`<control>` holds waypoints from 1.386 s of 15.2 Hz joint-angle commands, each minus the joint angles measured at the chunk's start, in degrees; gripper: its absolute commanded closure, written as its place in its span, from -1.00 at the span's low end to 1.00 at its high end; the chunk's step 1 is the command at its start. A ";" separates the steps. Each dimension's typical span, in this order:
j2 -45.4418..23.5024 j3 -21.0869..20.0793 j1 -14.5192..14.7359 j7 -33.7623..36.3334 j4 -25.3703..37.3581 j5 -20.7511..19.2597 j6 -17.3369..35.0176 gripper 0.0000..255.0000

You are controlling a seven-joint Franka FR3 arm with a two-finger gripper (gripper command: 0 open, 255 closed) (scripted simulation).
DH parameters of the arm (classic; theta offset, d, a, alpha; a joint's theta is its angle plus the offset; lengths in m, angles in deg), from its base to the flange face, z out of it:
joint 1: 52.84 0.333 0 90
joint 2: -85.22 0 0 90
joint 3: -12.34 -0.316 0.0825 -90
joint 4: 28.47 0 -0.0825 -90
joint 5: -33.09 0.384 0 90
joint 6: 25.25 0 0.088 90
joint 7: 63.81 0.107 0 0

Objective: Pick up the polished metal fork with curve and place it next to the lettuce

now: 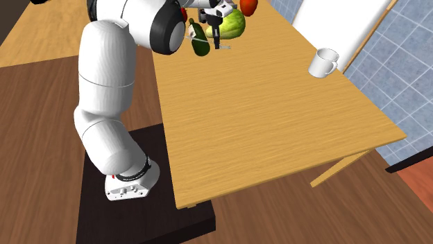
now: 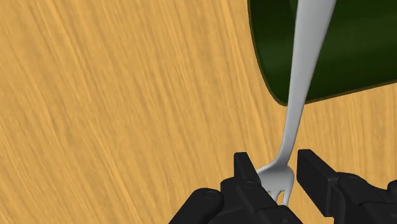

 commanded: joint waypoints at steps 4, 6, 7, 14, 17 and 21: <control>-1.35 0.54 0.09 0.74 -2.06 -0.95 3.18 1.00; -1.97 0.78 0.19 1.05 -2.71 -1.36 4.37 1.00; -2.29 0.90 0.24 1.22 -3.01 -1.57 4.95 1.00; -2.73 1.03 0.28 1.44 -3.37 -1.88 5.70 1.00; -2.55 0.98 0.19 1.43 -3.62 -1.83 5.77 -1.00; -2.47 0.97 0.14 1.42 -3.75 -1.81 5.85 -1.00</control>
